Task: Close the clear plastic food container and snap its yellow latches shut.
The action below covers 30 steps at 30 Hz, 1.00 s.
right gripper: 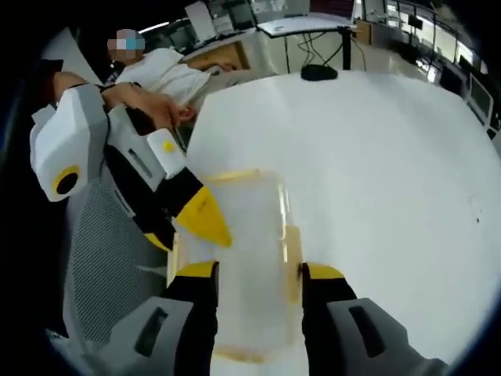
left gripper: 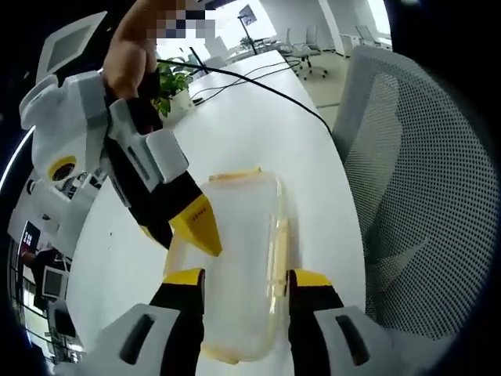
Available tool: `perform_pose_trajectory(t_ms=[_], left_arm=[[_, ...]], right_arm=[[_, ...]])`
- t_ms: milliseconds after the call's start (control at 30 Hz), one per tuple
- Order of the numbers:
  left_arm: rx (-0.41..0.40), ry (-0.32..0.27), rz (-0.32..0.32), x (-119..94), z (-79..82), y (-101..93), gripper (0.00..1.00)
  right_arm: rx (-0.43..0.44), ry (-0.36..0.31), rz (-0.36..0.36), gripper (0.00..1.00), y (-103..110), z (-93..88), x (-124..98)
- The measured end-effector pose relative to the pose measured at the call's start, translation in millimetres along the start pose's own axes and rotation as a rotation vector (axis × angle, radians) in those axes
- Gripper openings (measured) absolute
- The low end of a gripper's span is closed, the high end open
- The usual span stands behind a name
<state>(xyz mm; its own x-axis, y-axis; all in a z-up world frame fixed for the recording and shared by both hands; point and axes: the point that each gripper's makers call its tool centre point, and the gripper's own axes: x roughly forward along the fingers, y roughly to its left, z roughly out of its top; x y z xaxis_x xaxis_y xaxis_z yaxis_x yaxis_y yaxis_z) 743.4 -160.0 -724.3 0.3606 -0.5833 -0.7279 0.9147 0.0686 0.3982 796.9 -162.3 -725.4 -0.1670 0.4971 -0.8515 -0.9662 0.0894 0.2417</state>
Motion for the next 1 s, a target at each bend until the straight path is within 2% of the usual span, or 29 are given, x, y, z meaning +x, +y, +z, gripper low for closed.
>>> perform_pose_trajectory(t_ms=[133, 433, 567, 867, 900, 933, 967, 1000], left_arm=[[0.022, -0.003, 0.000, -2, 2.1, -3.0, 0.31], [0.092, -0.024, -0.018, 5, 14.4, -9.6, 0.29], [0.084, -0.028, -0.024, 6, 15.2, -7.6, 0.27], [0.080, -0.028, -0.039, 7, 14.1, -5.9, 0.25], [0.078, -0.026, -0.039, 7, 14.0, -6.0, 0.24], [0.080, -0.025, -0.029, 8, 14.3, -4.0, 0.24], [0.074, -0.025, -0.034, 8, 14.1, -4.8, 0.24], [0.068, -0.024, -0.034, 8, 13.8, -5.0, 0.24]], right_arm=[[0.014, -0.010, -0.011, 0.31, -5, 1.5, -3], [0.038, -0.014, 0.002, 0.31, -4, 3.0, 0], [0.032, -0.011, 0.012, 0.32, -3, 4.3, 2], [0.039, 0.050, 0.057, 0.30, -2, 5.4, 9], [0.052, 0.055, 0.064, 0.28, -2, 4.6, 9], [0.158, 0.135, 0.023, 0.28, -2, -14.0, 1], [0.093, 0.073, 0.071, 0.28, -1, -3.8, 8], [0.095, 0.061, 0.070, 0.28, -1, -2.9, 9]])
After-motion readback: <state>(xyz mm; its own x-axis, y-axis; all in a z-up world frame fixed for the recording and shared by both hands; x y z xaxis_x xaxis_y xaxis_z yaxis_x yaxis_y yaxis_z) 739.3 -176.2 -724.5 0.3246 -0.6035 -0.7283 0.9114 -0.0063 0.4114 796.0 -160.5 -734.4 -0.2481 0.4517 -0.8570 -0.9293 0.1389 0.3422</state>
